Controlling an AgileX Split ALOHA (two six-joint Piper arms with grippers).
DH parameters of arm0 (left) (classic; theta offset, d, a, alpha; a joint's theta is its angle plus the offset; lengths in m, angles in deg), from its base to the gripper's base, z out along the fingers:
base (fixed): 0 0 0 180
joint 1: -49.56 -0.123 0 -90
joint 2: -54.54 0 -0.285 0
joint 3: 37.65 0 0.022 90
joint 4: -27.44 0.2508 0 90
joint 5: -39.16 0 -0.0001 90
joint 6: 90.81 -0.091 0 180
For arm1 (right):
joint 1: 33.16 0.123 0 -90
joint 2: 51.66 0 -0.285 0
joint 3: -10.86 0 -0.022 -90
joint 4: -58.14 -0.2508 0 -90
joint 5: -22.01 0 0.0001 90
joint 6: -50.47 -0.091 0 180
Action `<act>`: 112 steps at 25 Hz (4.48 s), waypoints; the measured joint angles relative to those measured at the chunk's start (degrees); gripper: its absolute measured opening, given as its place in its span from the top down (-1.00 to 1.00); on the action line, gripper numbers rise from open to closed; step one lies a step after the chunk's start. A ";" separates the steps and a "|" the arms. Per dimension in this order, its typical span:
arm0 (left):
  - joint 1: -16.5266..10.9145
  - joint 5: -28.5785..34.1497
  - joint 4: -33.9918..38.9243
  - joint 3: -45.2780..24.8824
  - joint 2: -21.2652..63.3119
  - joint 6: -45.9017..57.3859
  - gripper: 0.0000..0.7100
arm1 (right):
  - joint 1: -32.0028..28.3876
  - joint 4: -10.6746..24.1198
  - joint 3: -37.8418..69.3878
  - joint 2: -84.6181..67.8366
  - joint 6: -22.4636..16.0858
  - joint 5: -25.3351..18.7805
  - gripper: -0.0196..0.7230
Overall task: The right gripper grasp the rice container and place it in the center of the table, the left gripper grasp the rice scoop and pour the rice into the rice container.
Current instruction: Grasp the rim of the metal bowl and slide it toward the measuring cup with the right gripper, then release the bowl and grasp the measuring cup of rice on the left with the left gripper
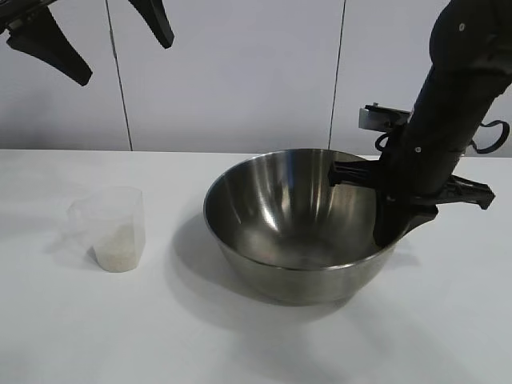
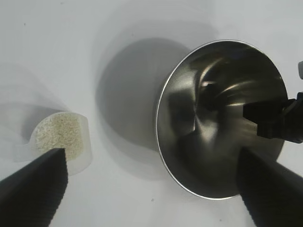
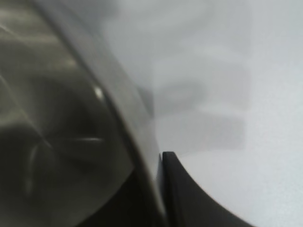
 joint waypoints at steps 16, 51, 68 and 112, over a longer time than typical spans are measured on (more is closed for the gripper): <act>0.00 -0.41 0.00 0.00 0.00 0.00 -0.95 | 1.89 -8.03 0.00 3.92 5.01 3.22 0.92; 0.00 -1.52 -0.05 0.00 0.00 0.00 -0.95 | -4.14 -10.62 -10.64 -9.98 3.94 -6.59 -0.78; 2.77 -27.24 10.02 -10.81 8.35 -7.39 -0.78 | -4.28 -8.74 -11.16 -10.17 3.90 -9.37 -0.78; 8.58 -126.61 2.71 -76.59 -12.37 -23.91 -0.61 | -4.28 -7.27 -11.16 -10.17 3.90 -10.49 -0.78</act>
